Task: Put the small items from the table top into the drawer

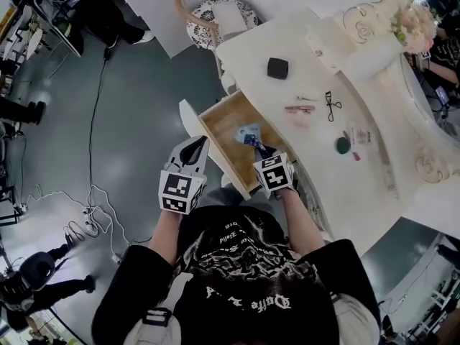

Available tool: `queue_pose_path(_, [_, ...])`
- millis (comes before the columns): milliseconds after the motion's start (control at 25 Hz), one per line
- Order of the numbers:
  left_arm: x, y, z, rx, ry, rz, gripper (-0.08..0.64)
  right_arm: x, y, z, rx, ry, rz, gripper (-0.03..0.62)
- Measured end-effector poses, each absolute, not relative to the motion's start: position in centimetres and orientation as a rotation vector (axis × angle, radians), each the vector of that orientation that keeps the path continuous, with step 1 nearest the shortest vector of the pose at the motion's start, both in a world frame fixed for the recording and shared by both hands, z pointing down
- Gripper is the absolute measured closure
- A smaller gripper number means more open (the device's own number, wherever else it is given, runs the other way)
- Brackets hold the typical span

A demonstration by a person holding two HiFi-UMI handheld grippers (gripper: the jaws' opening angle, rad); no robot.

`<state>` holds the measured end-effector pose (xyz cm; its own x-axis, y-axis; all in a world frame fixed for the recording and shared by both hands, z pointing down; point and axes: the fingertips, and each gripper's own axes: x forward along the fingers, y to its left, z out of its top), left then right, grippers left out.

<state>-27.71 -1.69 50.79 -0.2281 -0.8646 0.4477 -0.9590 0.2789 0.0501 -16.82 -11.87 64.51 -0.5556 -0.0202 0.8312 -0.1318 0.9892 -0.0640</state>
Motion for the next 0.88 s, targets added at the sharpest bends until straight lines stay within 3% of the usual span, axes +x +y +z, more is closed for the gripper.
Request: queue_pose_path(880, [-32.6, -0.7, 51.7, 1.566, -2.169, 0.35, 0.543, -21.2, -13.4, 70.0, 0.11, -2.029, 0.189, 0.541])
